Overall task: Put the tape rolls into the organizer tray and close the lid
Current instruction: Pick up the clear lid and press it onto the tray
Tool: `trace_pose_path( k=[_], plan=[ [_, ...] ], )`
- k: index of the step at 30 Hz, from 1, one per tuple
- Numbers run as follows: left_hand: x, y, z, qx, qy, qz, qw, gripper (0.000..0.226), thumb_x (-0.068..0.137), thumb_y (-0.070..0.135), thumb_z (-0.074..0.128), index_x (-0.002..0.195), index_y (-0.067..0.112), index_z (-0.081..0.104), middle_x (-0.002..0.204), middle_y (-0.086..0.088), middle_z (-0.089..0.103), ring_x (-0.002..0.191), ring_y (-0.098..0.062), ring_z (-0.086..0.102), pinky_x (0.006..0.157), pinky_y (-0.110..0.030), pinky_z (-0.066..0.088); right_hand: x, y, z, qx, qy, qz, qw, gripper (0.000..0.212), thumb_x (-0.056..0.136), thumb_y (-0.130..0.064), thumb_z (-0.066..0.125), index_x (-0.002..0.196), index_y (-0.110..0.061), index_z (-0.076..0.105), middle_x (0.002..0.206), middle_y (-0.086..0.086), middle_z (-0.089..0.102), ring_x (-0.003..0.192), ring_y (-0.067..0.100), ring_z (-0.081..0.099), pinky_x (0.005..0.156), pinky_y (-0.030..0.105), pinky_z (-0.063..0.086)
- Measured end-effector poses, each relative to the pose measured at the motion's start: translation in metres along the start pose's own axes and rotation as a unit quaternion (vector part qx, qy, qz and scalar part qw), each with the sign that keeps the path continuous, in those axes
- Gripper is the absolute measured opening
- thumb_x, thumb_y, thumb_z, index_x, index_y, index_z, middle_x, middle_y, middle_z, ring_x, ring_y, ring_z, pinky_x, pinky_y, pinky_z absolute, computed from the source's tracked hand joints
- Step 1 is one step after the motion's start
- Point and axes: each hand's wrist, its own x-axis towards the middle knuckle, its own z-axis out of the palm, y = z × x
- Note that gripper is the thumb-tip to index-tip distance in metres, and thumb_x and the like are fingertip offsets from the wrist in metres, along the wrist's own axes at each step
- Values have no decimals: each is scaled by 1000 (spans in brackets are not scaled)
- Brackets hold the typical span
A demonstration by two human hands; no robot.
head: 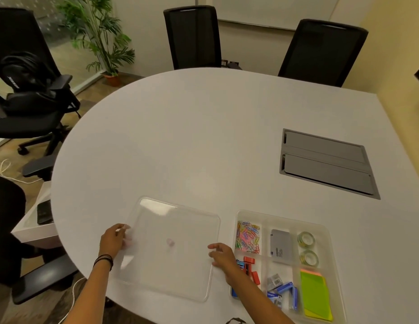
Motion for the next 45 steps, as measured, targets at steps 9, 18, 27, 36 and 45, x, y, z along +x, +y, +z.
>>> trace_pose_path(
  k=[9,18,27,36,45],
  plan=[
    [-17,39,-28,-90,34,54,994,22,98,14,45,100,7,66,74,-17,65,58,-26,57,47,-22,54,-9,-4,-29,-234,7,-232,944,61,92,14,28,138,-24,40,154,5,23,142,18,24,112,18,19],
    [-36,84,-11,-224,-70,20,972,22,99,19,45,107,9,62,82,-13,63,50,-13,68,50,-18,57,-43,-37,-93,-296,201,-461,812,55,81,7,65,130,-14,52,151,13,26,134,16,34,104,25,37],
    [-77,119,39,-231,-243,1,942,26,97,14,49,122,20,50,86,-2,78,68,-22,70,56,-22,58,-84,-20,-149,-132,213,-386,888,42,90,8,49,120,-20,57,138,-1,44,129,13,40,100,-5,27],
    [-121,165,69,-279,-361,131,880,63,81,57,53,128,17,45,136,-1,52,87,-25,68,69,-32,60,-116,-15,-213,-134,332,-448,819,30,81,9,63,109,-3,63,115,17,64,109,28,58,95,30,49],
    [-144,233,79,-259,-258,290,885,31,98,23,34,125,27,50,120,3,62,100,-17,67,75,-28,60,-130,-28,-249,45,393,-465,792,23,86,0,59,100,-16,53,98,-25,60,93,-7,58,85,6,47]
  ],
)
